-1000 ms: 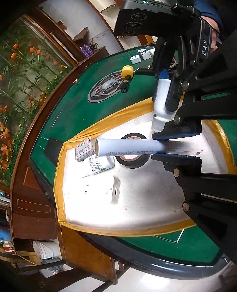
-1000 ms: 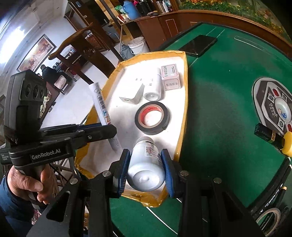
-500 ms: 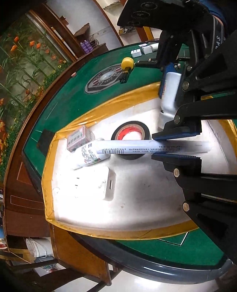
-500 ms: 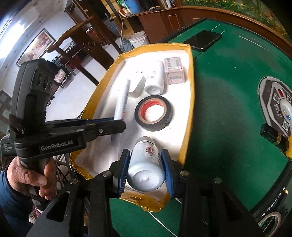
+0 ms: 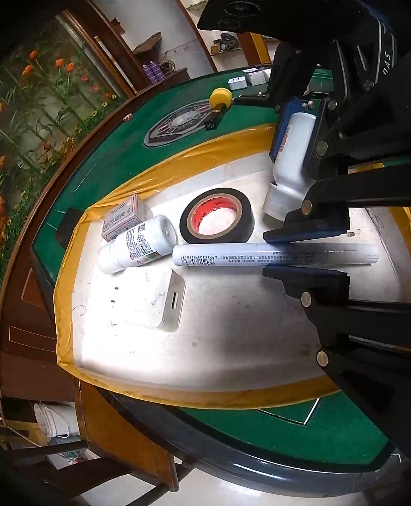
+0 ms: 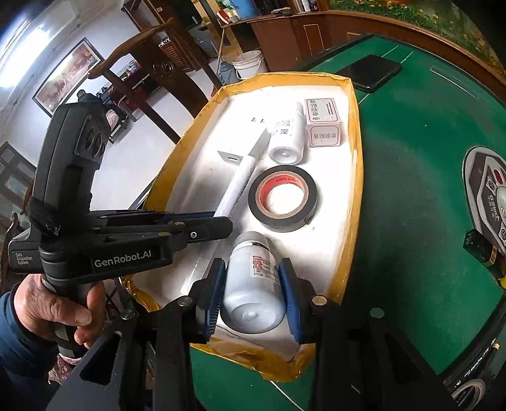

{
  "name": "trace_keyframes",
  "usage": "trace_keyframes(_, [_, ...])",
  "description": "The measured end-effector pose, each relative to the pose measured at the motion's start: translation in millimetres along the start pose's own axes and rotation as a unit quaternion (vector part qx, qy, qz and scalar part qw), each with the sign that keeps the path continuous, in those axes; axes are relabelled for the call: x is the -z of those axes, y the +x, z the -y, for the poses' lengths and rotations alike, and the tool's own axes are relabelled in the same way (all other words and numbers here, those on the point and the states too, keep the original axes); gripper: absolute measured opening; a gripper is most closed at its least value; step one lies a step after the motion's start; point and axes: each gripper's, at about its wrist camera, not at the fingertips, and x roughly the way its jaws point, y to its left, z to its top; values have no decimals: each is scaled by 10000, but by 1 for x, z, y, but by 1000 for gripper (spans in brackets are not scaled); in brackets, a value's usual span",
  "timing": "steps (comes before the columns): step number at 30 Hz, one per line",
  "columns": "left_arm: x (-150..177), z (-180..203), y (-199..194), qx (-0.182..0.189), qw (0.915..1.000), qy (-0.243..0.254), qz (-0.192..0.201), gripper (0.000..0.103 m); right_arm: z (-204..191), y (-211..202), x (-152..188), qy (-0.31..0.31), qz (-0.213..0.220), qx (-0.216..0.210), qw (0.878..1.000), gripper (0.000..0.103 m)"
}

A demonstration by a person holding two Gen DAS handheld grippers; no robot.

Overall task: Organize rigid objects
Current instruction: 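Carry white marker and white bottle over the tray and lower them, then open both tools to release marker and bottle in the tray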

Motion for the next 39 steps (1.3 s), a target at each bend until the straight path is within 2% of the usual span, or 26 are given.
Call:
trace_keyframes(9, [1,-1,-2,-15,10000,2,-2,14,-2,10,4,-74,-288,-3,9996,34])
trace_keyframes(21, [8,2,-6,-15,10000,4,-32,15,-9,9,7,-114,-372,59,9992,34])
trace_keyframes(26, [11,5,-11,3,10000,-13,20,27,-9,8,7,-53,-365,22,9993,40])
trace_keyframes(28, [14,8,-14,6,10000,-9,42,32,-9,5,8,-27,-315,15,9995,47])
trace_keyframes(32, [17,12,-21,0,9999,-1,113,43,-8,-1,8,35,-211,25,9998,52])
trace_keyframes(39, [20,17,-31,5,9997,-61,230,43,-8,-20,14,65,13,30,10000,52])
